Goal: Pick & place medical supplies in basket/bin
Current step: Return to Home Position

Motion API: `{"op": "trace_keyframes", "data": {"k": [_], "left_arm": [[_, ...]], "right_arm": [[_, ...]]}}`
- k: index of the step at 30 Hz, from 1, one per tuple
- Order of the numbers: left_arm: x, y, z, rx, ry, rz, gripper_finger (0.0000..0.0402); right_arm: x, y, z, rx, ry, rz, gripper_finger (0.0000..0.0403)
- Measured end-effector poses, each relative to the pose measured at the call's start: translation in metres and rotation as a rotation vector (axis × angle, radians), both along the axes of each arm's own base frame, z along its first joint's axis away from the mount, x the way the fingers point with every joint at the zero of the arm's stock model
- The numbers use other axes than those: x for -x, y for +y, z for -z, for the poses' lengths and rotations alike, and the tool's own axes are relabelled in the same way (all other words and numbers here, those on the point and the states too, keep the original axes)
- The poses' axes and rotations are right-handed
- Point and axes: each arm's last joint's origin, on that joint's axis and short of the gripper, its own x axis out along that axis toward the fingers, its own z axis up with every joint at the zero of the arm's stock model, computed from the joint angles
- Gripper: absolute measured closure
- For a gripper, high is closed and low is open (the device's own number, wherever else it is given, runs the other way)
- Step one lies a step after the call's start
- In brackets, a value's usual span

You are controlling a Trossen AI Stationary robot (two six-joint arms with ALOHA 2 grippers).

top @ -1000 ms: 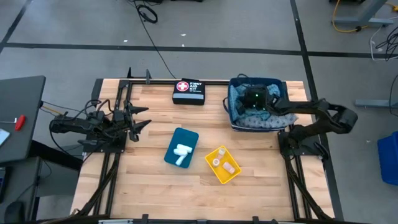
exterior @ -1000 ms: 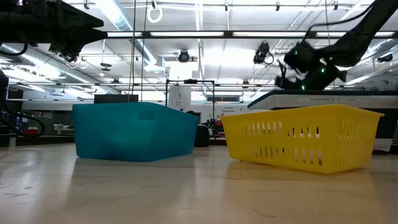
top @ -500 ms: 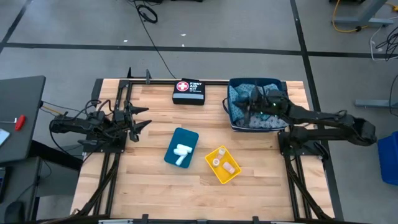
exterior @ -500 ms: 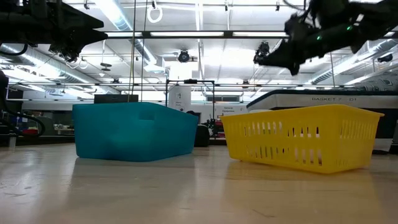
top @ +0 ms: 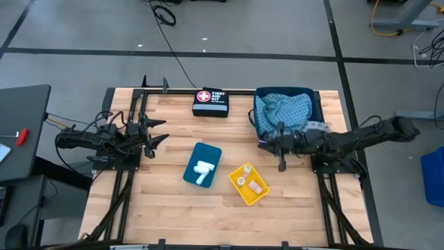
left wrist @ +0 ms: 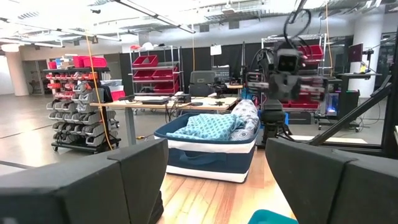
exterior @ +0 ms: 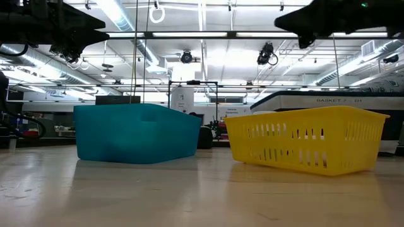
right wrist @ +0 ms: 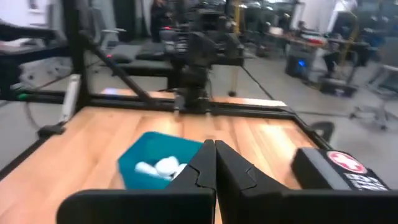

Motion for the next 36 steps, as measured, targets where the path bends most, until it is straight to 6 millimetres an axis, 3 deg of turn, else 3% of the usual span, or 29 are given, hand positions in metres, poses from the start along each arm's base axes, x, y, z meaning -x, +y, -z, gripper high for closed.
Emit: {"op": "trace_keyframes", "data": {"k": [4, 11, 20, 28, 36], "left_arm": [[0.0, 0.0, 0.0, 0.0, 0.0, 0.0, 0.013], [0.0, 0.0, 0.0, 0.003, -0.001, 0.001, 0.013], [0.0, 0.0, 0.0, 0.003, -0.001, 0.001, 0.013], [0.0, 0.0, 0.0, 0.003, 0.0, 0.001, 0.013], [-0.001, 0.0, 0.002, -0.004, 0.026, 0.0, 0.013]], "right_arm": [[0.012, 0.008, 0.02, 0.026, -0.061, -0.057, 0.0403], [0.049, 0.004, 0.058, -0.002, -0.235, -0.151, 0.0403], [0.061, 0.001, 0.072, -0.093, -0.092, -0.145, 0.0403], [0.071, -0.005, 0.095, -0.185, 0.146, 0.01, 0.0403], [0.075, -0.001, 0.095, -0.211, 0.168, -0.125, 0.0403]]}}
